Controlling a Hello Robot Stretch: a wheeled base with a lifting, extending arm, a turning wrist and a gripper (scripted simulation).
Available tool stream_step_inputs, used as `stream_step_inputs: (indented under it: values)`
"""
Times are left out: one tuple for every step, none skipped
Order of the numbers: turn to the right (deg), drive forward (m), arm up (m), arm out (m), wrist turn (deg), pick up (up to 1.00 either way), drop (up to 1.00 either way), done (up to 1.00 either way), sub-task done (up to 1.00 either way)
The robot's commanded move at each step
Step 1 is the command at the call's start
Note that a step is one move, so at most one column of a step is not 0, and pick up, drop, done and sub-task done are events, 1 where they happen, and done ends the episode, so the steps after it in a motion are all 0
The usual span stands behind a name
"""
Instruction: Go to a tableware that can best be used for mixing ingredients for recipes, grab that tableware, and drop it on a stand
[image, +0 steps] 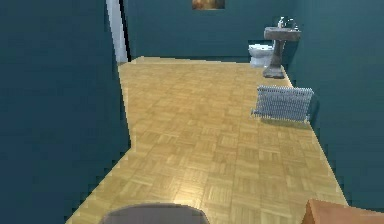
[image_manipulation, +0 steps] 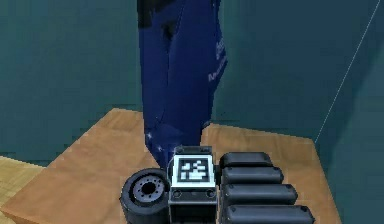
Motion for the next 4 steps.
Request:
stream_step_inputs:
  values:
    - [0.0, 0.0, 0.0, 0.24, 0.0, 0.0, 0.0, 0.0, 0.0]
    - [0.0, 0.0, 0.0, 0.0, 45.0, 0.0, 0.0, 0.0, 0.0]
    - [0.0, 0.0, 0.0, 0.0, 45.0, 0.0, 0.0, 0.0, 0.0]
    - [0.0, 0.0, 0.0, 0.0, 39.0, 0.0, 0.0, 0.0, 0.0]
